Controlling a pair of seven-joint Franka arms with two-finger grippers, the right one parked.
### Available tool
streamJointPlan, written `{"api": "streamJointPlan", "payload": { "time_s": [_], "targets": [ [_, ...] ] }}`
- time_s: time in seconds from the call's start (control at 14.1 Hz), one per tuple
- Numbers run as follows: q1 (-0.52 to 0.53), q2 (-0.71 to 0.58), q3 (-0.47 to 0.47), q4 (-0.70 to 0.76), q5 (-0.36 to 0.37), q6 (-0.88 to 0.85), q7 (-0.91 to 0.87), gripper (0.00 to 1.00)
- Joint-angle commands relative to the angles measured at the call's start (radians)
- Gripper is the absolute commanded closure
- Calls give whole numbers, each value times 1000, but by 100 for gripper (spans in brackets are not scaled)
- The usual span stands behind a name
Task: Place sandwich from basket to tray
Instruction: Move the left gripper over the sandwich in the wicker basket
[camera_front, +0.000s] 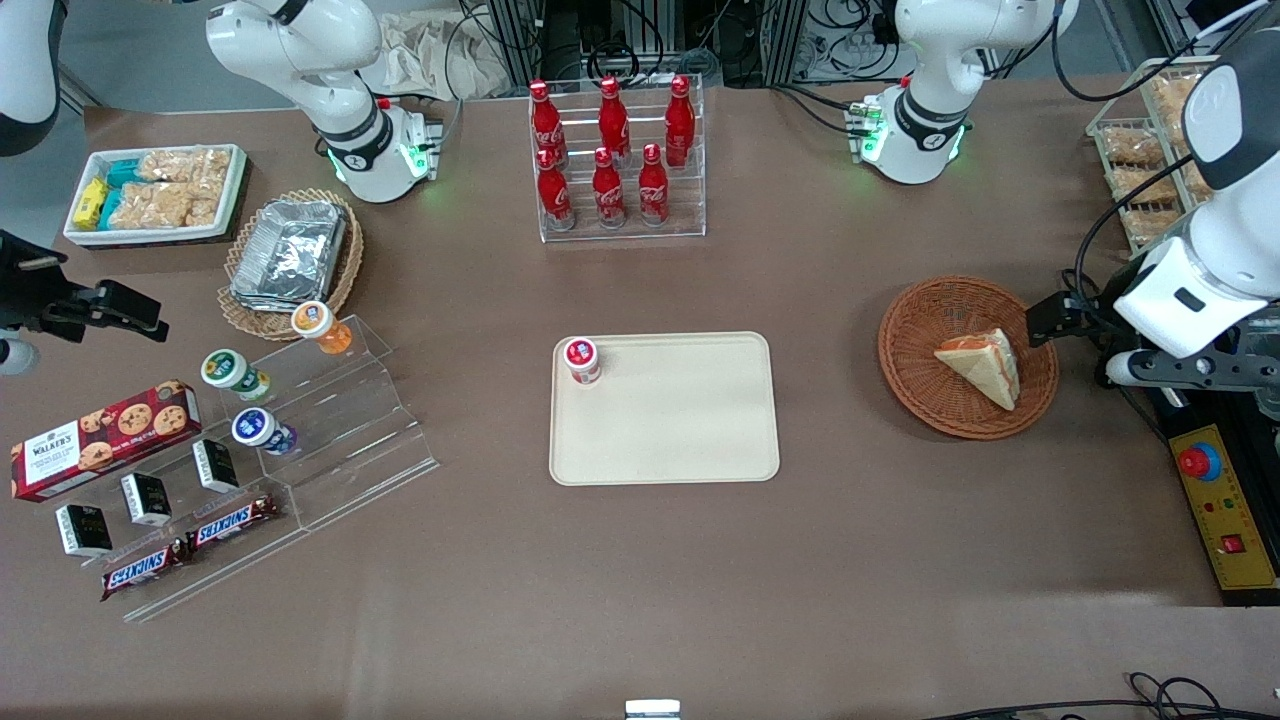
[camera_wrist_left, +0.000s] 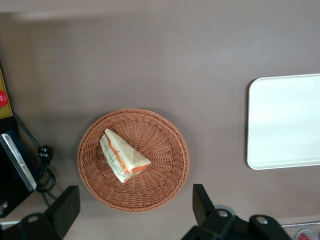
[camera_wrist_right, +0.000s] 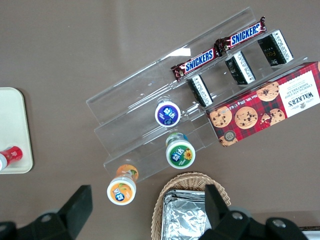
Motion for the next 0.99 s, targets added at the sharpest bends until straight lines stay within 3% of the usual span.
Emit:
{"api": "streamJointPlan", "payload": {
  "time_s": [0.0,0.64,0.92],
  "targets": [
    [-5,-2,-5,4,10,-32,-55,0],
    [4,-157,-1,-252,13,-3,-242,0],
    [1,-223,-5,-471,59,195,-473,0]
  ]
}}
